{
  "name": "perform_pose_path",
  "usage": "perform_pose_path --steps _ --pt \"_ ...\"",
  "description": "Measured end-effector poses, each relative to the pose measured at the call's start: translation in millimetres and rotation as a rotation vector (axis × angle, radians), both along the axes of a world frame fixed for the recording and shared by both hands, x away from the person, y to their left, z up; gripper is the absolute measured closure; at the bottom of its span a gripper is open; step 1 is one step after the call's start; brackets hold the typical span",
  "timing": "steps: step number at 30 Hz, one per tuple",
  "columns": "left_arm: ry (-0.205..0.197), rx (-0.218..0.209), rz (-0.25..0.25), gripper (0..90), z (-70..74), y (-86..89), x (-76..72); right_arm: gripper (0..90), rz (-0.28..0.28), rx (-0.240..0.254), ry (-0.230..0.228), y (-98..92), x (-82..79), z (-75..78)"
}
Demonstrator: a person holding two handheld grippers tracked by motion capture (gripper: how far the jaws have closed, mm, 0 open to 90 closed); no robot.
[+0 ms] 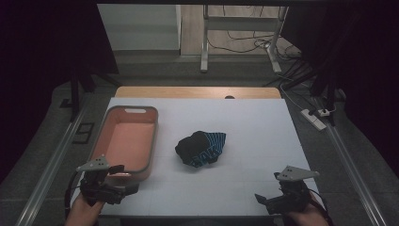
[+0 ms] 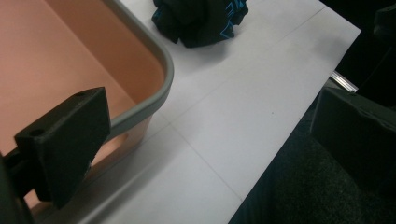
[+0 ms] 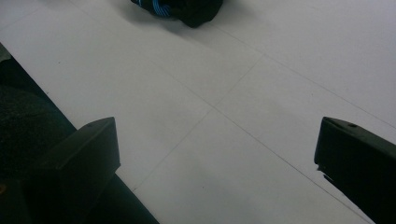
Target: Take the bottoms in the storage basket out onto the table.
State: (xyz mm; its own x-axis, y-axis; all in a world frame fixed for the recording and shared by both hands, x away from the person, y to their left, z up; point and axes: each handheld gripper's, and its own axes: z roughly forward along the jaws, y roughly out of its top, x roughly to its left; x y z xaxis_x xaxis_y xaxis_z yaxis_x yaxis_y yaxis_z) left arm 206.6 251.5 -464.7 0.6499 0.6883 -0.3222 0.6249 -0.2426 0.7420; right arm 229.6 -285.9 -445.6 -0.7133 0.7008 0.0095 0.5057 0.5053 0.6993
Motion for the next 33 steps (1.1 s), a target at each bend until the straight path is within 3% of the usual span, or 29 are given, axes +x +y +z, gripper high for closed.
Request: perform_pose_path --steps 20,33 --pt "0.019 0.042 0.039 0.0 -9.2 16.6 -16.6 0.0 -0.001 -0.006 0.003 0.5 0.2 -0.3" --pt "-0.009 0.015 0.083 0.0 -8.0 31.2 -28.8 0.1 -0.001 -0.011 0.005 0.8 0.2 -0.4"
